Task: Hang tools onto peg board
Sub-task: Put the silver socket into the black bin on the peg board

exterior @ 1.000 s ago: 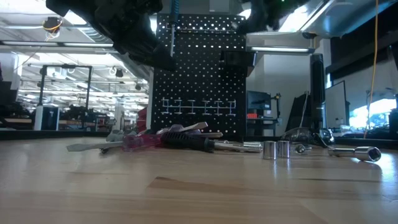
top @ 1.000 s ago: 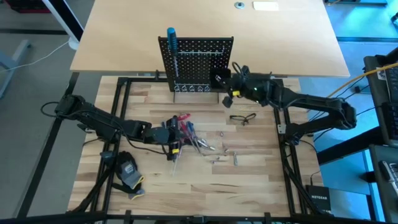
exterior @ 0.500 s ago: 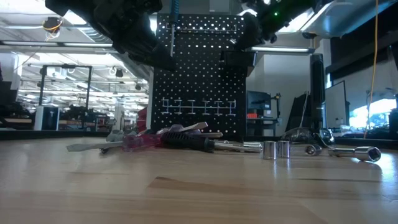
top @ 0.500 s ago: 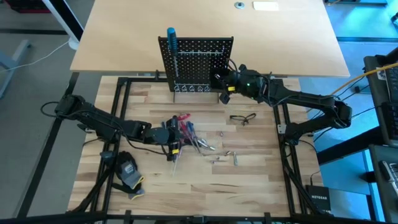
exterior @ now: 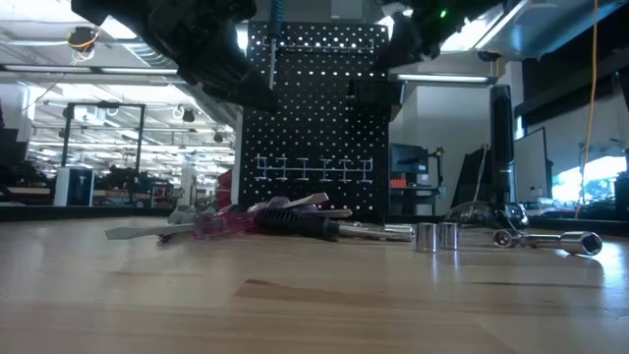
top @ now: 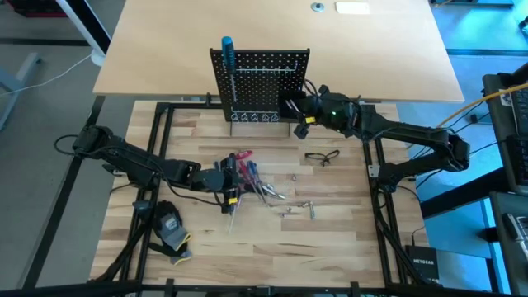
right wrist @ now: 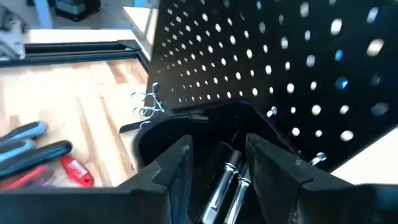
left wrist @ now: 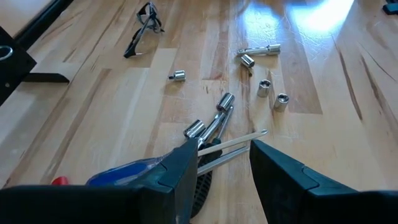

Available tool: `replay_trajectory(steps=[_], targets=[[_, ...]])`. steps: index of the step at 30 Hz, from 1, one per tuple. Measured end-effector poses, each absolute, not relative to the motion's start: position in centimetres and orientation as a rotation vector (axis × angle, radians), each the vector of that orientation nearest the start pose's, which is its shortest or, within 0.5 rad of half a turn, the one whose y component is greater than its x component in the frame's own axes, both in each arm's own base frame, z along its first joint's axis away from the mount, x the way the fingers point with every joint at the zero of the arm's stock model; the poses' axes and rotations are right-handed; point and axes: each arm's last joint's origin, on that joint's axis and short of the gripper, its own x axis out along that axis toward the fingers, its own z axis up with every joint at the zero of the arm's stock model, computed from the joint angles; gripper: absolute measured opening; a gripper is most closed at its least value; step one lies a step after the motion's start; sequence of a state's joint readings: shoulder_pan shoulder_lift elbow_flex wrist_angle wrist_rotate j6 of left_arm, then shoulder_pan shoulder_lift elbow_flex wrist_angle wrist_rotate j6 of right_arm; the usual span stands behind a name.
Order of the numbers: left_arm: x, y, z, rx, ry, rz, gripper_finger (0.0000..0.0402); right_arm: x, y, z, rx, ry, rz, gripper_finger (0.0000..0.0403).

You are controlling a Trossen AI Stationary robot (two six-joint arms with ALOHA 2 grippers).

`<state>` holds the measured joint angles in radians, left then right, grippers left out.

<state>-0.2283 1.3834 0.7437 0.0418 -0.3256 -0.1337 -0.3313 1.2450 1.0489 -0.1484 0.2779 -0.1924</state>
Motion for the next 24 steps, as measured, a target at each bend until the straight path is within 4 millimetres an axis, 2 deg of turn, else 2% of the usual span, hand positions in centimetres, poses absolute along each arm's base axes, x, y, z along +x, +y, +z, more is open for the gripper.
replay_trajectory(steps=[5, 9, 17, 24], targets=[[27.7, -5.5, 21.1, 0.023, 0.566, 0.136, 0.0136, 24.8, -6.6, 34.4, -0.194, 0.401, -0.473, 0.0154], [27.7, -5.5, 21.1, 0.018, 0.566, 0.137, 0.0136, 24.0, -3.5, 34.1, -0.143, 0.469, -0.348, 0.0154], [27.7, -5.5, 21.1, 0.018, 0.565, 0.137, 0.0136, 22.8, 2.4, 30.3, -0.017, 0.833, -0.077, 0.0154], [27.7, -5.5, 21.1, 0.018, 0.565, 0.137, 0.0136, 22.5, 6.2, 26.4, 0.001, 1.001, 0.108, 0.0154]])
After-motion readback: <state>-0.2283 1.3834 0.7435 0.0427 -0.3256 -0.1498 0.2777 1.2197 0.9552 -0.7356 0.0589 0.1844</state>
